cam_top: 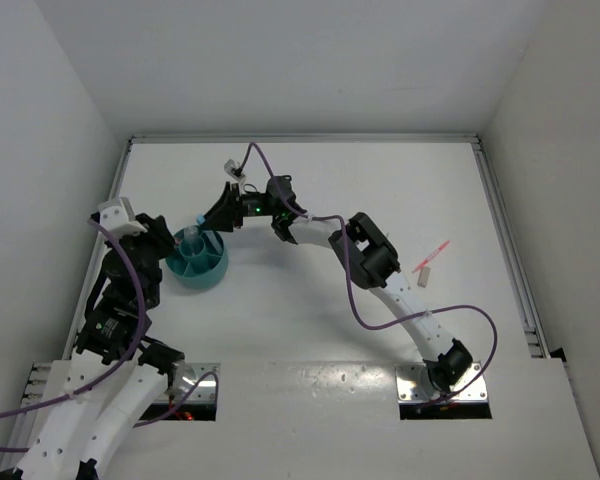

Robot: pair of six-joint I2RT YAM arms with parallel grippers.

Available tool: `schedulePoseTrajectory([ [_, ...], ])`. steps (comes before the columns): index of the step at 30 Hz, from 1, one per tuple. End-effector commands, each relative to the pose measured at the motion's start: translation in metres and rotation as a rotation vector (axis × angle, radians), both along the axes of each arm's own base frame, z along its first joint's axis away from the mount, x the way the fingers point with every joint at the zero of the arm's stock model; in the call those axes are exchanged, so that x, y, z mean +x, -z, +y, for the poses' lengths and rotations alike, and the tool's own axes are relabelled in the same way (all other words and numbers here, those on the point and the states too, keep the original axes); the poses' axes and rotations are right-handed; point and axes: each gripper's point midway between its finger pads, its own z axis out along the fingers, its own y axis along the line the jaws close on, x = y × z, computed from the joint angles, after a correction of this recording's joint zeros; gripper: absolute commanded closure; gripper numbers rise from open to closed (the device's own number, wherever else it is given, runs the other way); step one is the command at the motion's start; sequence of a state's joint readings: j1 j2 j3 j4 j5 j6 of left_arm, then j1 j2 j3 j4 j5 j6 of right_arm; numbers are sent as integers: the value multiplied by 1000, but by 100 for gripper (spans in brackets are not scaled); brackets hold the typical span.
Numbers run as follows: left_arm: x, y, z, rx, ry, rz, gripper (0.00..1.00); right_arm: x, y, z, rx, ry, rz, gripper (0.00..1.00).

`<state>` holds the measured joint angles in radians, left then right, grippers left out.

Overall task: Sort the stationery into containers
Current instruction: Place the pen in the storage box, then pick up the pen from the center of the board.

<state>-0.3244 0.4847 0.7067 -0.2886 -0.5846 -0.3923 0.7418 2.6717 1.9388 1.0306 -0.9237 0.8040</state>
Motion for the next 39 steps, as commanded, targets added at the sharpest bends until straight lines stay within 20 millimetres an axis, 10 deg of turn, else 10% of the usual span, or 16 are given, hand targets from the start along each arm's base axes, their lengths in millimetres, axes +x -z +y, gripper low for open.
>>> schedulePoseTrajectory([
  [1,2,-8,2,6,-8,-27,62,1,-38,0,95,3,-132,61],
  [14,2,-8,2,6,-8,-27,62,7,-90,-24,132,39,-178,55],
  [19,4,-5,-4,4,26,-26,83,38,-96,-61,-61,122,-117,100],
  [21,5,-5,-11,2,66,-26,95,72,-62,-91,-376,286,-144,100],
  [25,7,-7,-20,-2,115,-35,97,115,-66,-197,-789,732,-324,100],
  [27,7,-7,-24,-3,141,-35,91,112,-37,-243,-954,725,-308,94],
  [28,8,-5,-25,-1,141,-26,85,97,-15,-275,-1115,701,-243,51],
  [29,9,-5,-27,-2,153,-26,79,88,-9,-292,-1180,680,-218,28],
  [32,10,-3,-35,-11,191,-18,67,37,33,-357,-1393,601,-57,0],
  [37,11,-5,-50,-24,272,-18,50,-18,47,-407,-1510,626,11,0],
  [39,12,-3,-50,-22,272,-9,49,-40,50,-416,-1528,616,41,50],
])
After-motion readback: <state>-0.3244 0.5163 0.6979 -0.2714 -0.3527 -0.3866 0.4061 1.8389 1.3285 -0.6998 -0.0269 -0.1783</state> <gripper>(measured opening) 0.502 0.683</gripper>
